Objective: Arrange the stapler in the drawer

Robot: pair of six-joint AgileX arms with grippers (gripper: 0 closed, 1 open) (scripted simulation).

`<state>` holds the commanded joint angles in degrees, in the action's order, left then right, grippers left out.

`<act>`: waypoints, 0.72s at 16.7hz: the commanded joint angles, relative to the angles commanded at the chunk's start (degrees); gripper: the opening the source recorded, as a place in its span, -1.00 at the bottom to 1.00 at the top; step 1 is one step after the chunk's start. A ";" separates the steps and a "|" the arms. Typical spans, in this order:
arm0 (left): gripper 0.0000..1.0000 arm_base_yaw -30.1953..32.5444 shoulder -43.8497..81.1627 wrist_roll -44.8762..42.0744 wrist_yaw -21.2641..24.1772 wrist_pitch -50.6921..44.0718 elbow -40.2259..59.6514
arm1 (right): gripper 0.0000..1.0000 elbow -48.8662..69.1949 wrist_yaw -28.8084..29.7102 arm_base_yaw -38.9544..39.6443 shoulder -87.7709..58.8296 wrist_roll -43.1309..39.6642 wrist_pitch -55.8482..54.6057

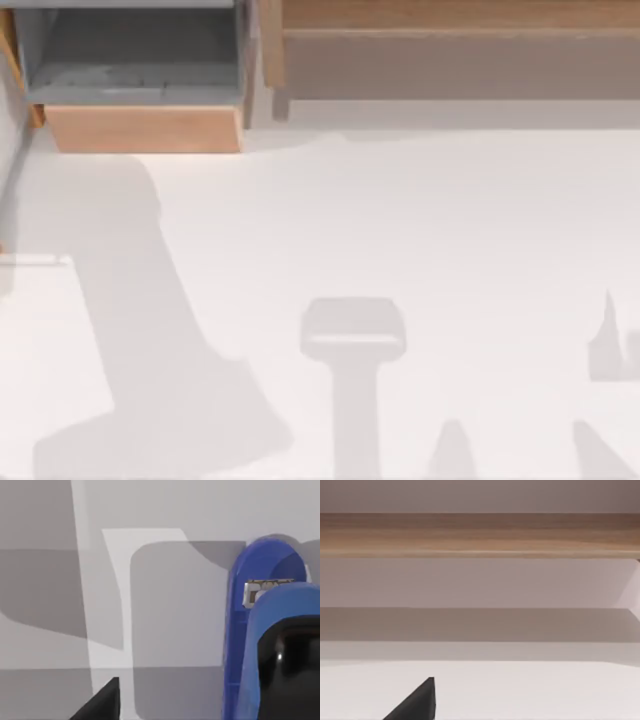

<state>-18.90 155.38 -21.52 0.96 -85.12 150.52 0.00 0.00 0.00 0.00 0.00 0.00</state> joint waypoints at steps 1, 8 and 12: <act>1.00 -0.25 -0.83 -0.57 0.29 0.27 -0.93 | 1.00 0.00 0.00 0.00 0.00 0.00 0.00; 1.00 -3.18 -17.50 -14.77 6.65 13.83 -18.11 | 1.00 0.00 0.00 0.00 0.00 0.00 0.00; 1.00 -8.46 -28.50 -28.40 10.67 32.74 -32.04 | 1.00 0.00 0.00 0.00 0.00 0.00 0.00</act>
<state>-27.35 126.88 -49.91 11.64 -52.39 118.48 0.00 0.00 0.00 0.00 0.00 0.00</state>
